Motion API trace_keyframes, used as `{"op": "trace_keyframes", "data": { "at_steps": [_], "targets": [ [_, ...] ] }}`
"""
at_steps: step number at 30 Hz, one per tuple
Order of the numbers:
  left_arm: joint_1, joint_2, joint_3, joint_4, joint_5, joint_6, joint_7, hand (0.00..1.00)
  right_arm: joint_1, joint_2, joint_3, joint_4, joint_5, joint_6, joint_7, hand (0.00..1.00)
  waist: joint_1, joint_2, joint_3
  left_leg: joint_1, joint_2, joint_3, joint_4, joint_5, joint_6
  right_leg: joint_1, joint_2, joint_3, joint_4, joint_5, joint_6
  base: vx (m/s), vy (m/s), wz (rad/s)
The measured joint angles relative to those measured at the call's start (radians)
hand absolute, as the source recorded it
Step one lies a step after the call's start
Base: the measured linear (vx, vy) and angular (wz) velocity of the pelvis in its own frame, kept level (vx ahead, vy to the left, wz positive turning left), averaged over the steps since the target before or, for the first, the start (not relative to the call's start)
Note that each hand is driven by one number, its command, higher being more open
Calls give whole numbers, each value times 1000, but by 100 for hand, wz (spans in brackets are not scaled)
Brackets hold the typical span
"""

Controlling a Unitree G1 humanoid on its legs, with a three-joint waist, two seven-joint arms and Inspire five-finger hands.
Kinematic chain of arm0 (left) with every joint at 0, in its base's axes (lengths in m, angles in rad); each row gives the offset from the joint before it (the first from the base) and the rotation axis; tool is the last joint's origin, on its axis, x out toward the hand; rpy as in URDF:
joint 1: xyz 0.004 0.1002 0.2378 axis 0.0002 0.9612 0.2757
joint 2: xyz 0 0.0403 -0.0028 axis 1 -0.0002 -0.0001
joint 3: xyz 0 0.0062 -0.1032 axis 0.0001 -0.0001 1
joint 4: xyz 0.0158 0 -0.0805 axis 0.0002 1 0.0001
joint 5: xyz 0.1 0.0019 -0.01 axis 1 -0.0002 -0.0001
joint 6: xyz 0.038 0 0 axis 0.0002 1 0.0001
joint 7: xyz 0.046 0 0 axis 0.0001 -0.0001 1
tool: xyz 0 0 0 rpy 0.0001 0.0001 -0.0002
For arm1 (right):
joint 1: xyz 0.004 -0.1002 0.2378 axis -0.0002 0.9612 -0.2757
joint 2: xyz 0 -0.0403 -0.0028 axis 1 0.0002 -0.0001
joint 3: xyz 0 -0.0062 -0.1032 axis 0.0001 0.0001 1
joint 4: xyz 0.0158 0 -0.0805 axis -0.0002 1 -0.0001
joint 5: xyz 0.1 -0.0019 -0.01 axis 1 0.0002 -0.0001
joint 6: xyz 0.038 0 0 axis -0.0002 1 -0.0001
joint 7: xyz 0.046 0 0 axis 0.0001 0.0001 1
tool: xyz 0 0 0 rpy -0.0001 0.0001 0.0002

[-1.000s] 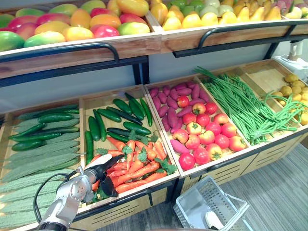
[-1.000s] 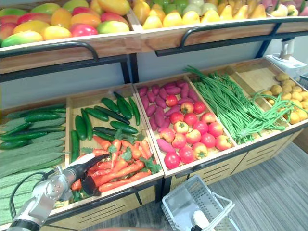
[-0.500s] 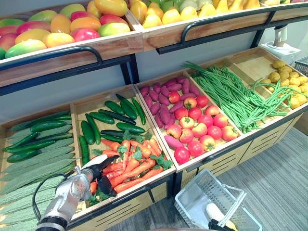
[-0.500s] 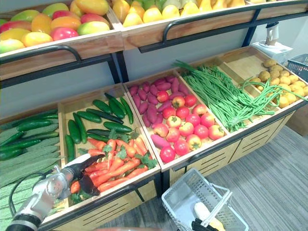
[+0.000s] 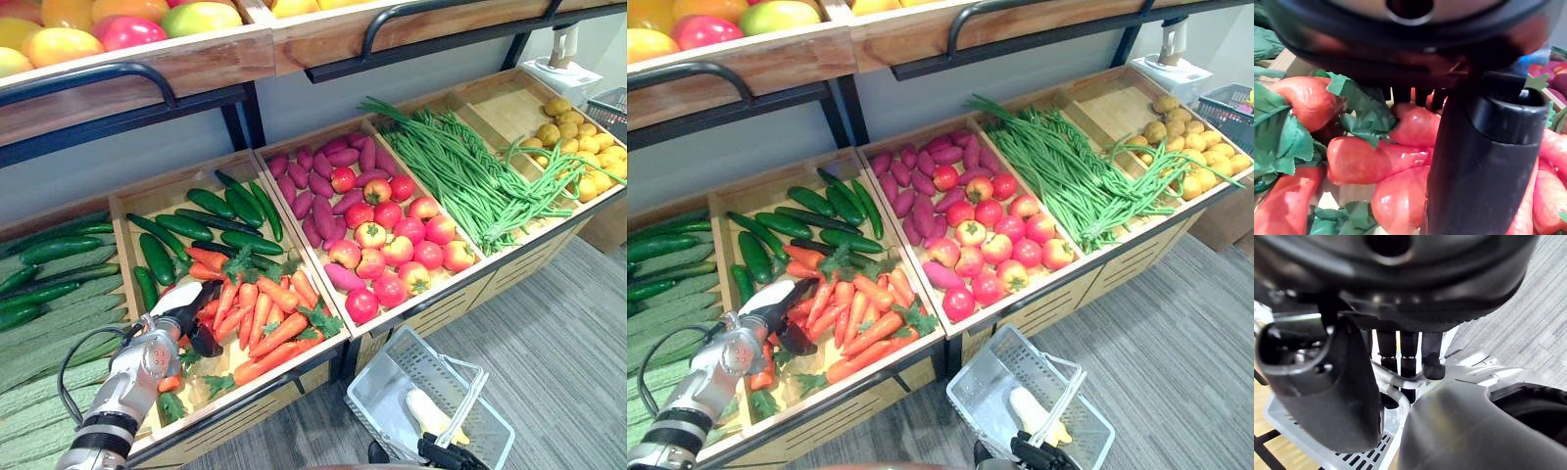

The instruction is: Pick vegetable in the basket

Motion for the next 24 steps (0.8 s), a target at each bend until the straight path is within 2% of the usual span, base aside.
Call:
{"op": "trace_keyframes", "data": {
  "at_steps": [9,13,14,19,24],
  "targets": [
    [2,-1,3,36,1,-40,7,100,0,-5,7,-1,1,8,0,0,-1,-1,2,8,4,4,18,0,0,13,-2,0,1,-1,-1,-37,-38,0],
    [8,-32,12,54,0,-50,25,100,-1,-7,12,-2,9,8,0,0,-1,-6,8,7,5,3,20,0,0,12,-2,0,6,-2,-2,-67,-39,2],
    [15,-37,13,54,-1,-50,38,0,-1,-8,19,-7,14,8,0,0,-2,-9,14,7,5,3,21,-2,2,11,-2,0,8,-2,-2,-69,-35,1],
    [37,-101,71,71,-4,-47,78,0,-1,-14,41,-19,40,2,-9,0,-1,-8,18,-8,4,2,26,-7,6,-4,-4,1,13,-3,-1,-53,-30,0],
    [35,-175,129,104,-5,-46,162,0,-6,-13,60,-20,44,-22,-24,0,-2,-3,28,-12,6,3,34,-13,4,-5,-3,4,14,-3,0,-9,-32,-3]
  ]
}}
